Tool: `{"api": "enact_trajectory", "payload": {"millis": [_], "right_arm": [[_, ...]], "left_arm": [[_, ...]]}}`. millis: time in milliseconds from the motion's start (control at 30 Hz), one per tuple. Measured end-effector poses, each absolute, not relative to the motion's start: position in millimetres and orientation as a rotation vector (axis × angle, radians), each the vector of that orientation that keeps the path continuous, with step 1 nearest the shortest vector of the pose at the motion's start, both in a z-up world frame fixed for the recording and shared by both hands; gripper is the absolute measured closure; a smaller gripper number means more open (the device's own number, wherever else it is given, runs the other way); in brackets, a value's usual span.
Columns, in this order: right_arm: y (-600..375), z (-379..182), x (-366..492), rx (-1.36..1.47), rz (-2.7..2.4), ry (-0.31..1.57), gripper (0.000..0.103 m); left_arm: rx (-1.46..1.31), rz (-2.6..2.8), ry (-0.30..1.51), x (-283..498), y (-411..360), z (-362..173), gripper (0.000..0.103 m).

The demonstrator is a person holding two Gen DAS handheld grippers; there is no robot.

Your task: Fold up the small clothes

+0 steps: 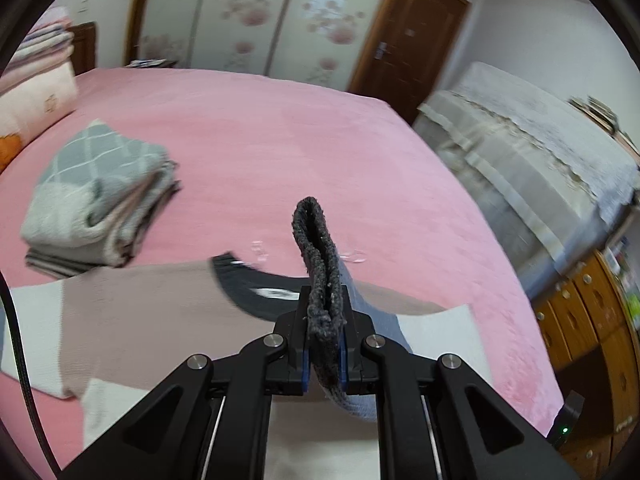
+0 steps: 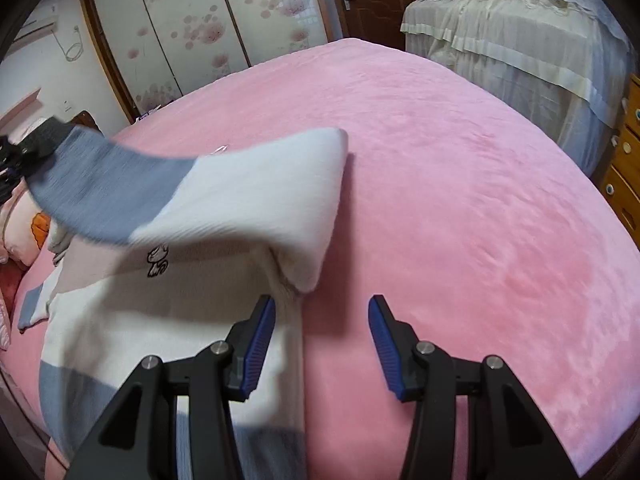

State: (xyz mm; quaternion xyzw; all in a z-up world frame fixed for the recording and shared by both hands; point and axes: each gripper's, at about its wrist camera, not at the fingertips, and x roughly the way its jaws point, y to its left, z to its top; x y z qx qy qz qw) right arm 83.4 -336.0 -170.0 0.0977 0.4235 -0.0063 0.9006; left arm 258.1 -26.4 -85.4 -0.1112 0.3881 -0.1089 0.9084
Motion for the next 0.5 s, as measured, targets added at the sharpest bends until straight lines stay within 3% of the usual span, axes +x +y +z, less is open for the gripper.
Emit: {"api": "enact_trajectory", "payload": {"millis": [167, 267, 500], "right_arm": [[-328.2, -181.2, 106.5, 0.211, -0.002, 0.898, 0.055], [-323.7, -183.3, 111.7, 0.207, 0.024, 0.897, 0.080], [-329.4, -177.8, 97.6, 0.234, -0.024, 0.858, 0.089]], "left_arm": [[-0.251, -0.165, 0.840, 260.0, 3.6, -113.6, 0.095], [-0.269, -0.149, 0.874, 260.7, 14.7, -133.8, 0.095], [-0.297, -0.098, 0.917, 262.3, 34.6, -175.1, 0.095]]}}
